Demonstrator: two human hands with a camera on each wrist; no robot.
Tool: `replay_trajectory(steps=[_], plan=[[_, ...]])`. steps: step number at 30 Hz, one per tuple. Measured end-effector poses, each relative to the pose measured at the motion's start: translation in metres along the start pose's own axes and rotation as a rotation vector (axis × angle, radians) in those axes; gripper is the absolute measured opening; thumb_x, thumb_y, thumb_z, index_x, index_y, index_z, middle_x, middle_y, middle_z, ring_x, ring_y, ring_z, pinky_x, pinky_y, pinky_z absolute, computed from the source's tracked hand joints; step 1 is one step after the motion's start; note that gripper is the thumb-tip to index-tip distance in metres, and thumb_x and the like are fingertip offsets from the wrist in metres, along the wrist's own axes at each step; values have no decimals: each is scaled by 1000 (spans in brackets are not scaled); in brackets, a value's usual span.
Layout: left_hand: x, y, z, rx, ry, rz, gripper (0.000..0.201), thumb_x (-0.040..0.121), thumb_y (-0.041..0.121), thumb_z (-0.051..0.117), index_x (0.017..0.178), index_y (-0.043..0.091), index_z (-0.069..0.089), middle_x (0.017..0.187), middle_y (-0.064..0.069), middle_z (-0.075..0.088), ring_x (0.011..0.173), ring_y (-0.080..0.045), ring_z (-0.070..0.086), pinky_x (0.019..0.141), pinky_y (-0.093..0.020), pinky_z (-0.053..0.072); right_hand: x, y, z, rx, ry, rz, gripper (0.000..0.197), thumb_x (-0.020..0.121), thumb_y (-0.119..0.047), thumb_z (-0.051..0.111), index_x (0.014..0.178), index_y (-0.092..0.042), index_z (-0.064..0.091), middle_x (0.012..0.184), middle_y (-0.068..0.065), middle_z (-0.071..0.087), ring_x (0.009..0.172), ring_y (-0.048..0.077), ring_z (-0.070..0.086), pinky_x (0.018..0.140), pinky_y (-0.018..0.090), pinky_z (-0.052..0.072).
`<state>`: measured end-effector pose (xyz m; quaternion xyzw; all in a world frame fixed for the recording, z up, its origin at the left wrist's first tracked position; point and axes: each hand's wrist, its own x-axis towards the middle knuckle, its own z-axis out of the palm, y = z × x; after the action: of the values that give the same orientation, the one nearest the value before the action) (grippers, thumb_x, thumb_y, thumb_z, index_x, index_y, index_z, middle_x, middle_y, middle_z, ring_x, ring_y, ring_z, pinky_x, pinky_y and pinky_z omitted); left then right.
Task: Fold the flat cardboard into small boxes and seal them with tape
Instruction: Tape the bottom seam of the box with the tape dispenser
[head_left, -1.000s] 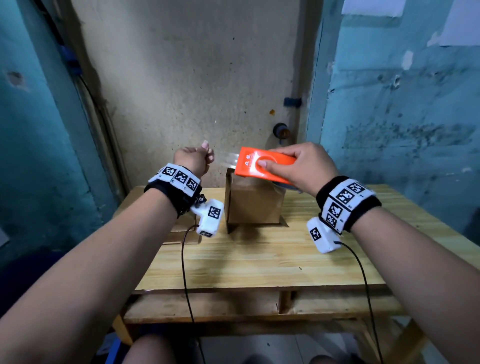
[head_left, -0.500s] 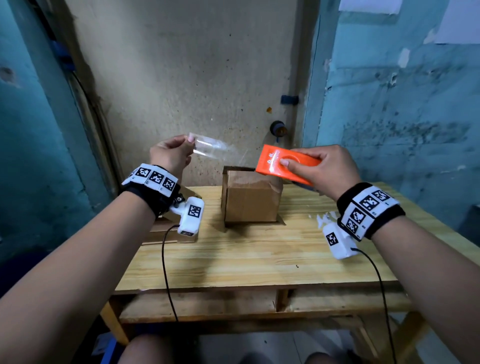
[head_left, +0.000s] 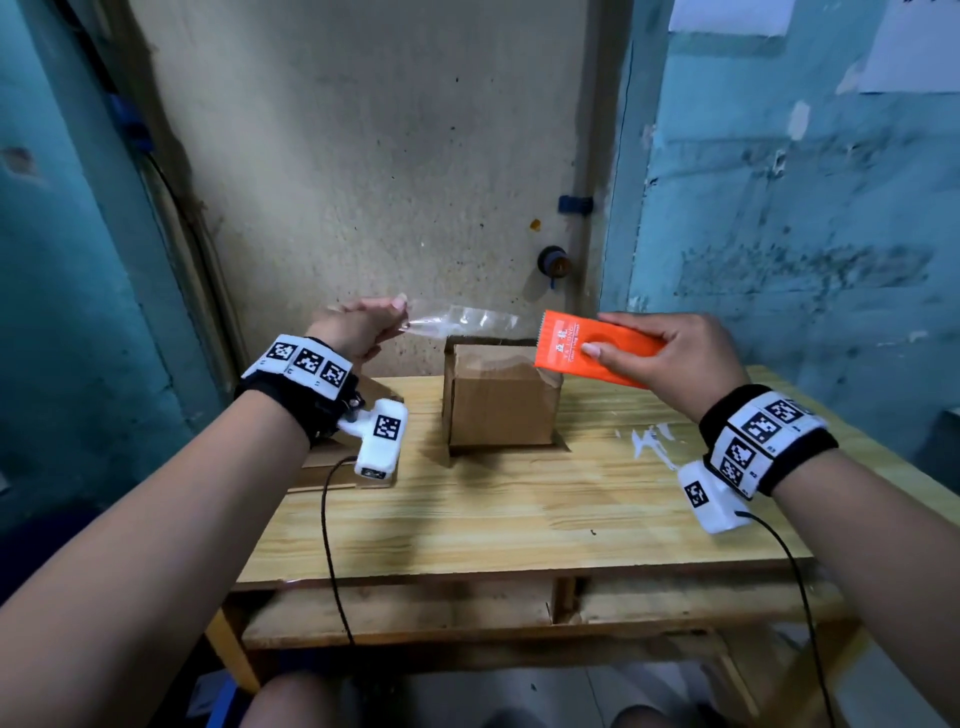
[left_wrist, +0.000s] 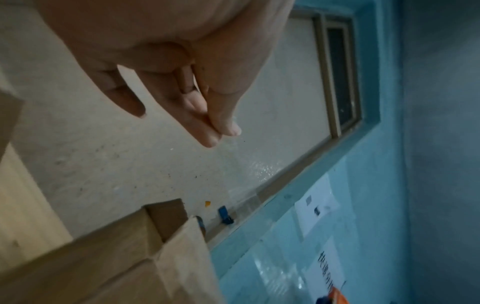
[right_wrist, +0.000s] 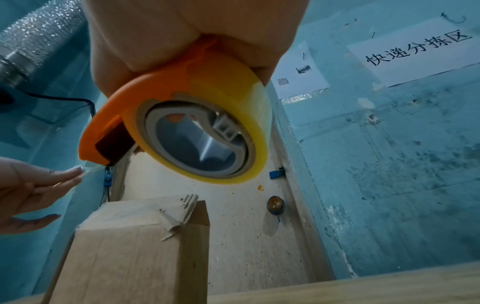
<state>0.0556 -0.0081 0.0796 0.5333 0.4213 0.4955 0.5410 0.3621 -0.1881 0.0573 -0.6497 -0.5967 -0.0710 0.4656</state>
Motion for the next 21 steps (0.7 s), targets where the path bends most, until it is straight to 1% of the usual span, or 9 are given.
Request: replay_trajectory(steps=[3, 4, 7, 11, 12, 15, 18, 20, 21], plan=[[-13, 2, 8, -39, 99, 161, 10, 91, 17, 76, 95, 10, 70, 90, -6, 74, 60, 1, 70, 52, -9, 47, -3, 2, 1, 0, 1, 6, 58, 69, -82, 76, 113, -44, 79, 106, -21, 78, 97, -4, 71, 94, 35, 61], [-13, 3, 11, -54, 111, 167, 10, 90, 17, 76, 94, 12, 69, 95, -7, 74, 62, 0, 71, 52, -9, 48, -4, 2, 2, 0, 8, 7, 59, 69, -82, 75, 113, -43, 79, 106, -21, 78, 96, -4, 72, 94, 34, 61], [-15, 9, 13, 15, 140, 146, 18, 83, 33, 83, 93, 21, 74, 98, 1, 76, 82, -9, 71, 73, -21, 50, -7, 4, 2, -40, 21, 4, 57, 72, -79, 77, 115, -41, 79, 109, -18, 78, 97, -1, 72, 94, 35, 61], [-23, 10, 16, 48, 130, 256, 32, 81, 31, 85, 105, 12, 77, 92, 2, 76, 78, -4, 67, 72, -21, 48, -8, 14, -2, -89, 18, 21, 65, 71, -84, 73, 119, -40, 77, 111, -16, 78, 100, 1, 73, 96, 36, 60], [-27, 11, 19, 24, 110, 301, 30, 81, 27, 85, 103, 9, 78, 92, -2, 77, 78, -6, 69, 75, -22, 52, -8, 17, -2, -108, 21, 30, 71, 69, -86, 71, 122, -39, 76, 107, -16, 79, 99, 3, 73, 95, 36, 60], [-37, 16, 29, -41, 62, 400, 15, 81, 16, 85, 93, 9, 78, 88, -10, 78, 83, -16, 73, 86, -29, 59, -5, 21, -1, -167, 15, 105, 89, 67, -88, 69, 139, -36, 62, 74, -14, 75, 81, 8, 72, 81, 35, 59], [-47, 23, 44, -41, 23, 467, 11, 82, 14, 84, 89, 9, 78, 78, -6, 77, 79, -17, 75, 81, -29, 60, -4, 25, 6, -238, -12, 145, 88, 71, -85, 68, 142, -33, 59, 70, -14, 64, 80, 14, 69, 72, 32, 53], [-54, 25, 54, 21, -5, 507, 14, 82, 17, 84, 91, 9, 79, 80, -5, 78, 81, -16, 76, 77, -26, 59, -5, 25, 10, -270, -25, 168, 82, 78, -79, 68, 145, -33, 53, 70, -14, 53, 81, 20, 64, 69, 32, 45], [-57, 25, 58, 62, -17, 526, 15, 82, 18, 84, 92, 8, 79, 82, -5, 78, 81, -15, 75, 78, -26, 60, -6, 25, 12, -292, -32, 178, 80, 82, -76, 66, 147, -33, 48, 74, -12, 55, 84, 24, 65, 70, 33, 44]])
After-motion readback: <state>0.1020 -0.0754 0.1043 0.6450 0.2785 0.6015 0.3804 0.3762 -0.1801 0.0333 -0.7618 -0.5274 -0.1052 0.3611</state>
